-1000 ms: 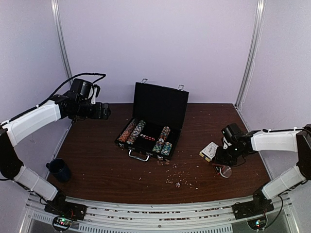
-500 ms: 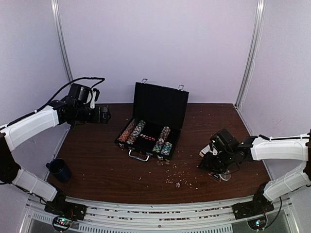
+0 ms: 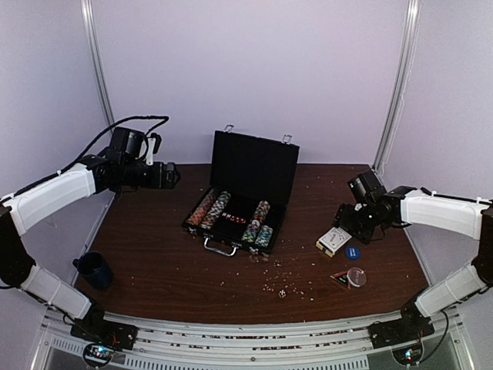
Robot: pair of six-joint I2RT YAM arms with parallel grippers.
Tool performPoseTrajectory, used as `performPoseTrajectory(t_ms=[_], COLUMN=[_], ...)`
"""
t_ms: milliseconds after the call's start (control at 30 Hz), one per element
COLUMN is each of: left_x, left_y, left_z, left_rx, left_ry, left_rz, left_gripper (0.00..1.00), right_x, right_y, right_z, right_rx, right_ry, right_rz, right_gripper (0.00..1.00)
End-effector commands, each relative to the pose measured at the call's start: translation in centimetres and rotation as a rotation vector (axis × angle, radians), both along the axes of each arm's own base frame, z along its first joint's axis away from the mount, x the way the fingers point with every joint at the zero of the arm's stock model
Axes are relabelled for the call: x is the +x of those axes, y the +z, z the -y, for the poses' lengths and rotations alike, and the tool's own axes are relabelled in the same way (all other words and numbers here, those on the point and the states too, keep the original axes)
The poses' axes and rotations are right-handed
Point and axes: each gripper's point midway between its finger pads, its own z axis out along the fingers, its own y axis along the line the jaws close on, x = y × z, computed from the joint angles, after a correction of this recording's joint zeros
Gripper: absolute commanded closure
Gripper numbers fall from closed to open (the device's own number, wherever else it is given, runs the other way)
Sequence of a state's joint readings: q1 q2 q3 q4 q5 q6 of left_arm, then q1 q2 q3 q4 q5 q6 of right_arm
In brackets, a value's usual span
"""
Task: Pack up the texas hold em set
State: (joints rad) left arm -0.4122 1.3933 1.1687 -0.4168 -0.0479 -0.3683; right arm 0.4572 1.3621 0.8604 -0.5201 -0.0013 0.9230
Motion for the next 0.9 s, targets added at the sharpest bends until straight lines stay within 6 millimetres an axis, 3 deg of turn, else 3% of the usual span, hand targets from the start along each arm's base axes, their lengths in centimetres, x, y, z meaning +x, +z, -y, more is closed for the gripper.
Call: performPoseTrajectory(t_ms=[0, 300, 433, 567, 733, 867], left_x=[0.6, -0.5, -0.6, -0.2, 0.1, 0.0], left_y=[1.9, 0.7, 0.8, 0.4, 0.3, 0.5], left_z=[0.4, -0.4, -0.7, -0.4, -0.3, -0.5], left_rx=[-0.019, -0.029, -0.019, -0.008, -0.02, -0.018], left_ry=[-0.02, 0.019, 0.03, 0.021, 0.032, 0.039], left_rz=[0.062, 0.021, 0.026, 0.01, 0.004, 0.012], left_gripper=[0.02, 0.02, 0.02, 0.02, 0.02, 0.02], right_x=[1.0, 2.0, 3.6, 5.3, 5.7, 5.8], right_y=[-0.4, -4.0, -4.1, -3.8, -4.1, -3.5], right_z=[0.4, -1.8, -3.6, -6.9, -12.0, -13.5], right_rx=[-0.005, 0.059, 0.09, 0.154, 0.165, 0.113], right_ry=[-0.015, 0.045, 0.106, 0.201, 0.334, 0.355], right_rz=[-0.012, -0.089, -0.069, -0.043, -0.063, -0.058], right_gripper=[0.2, 0.17, 0.19, 0.2, 0.21, 0.21])
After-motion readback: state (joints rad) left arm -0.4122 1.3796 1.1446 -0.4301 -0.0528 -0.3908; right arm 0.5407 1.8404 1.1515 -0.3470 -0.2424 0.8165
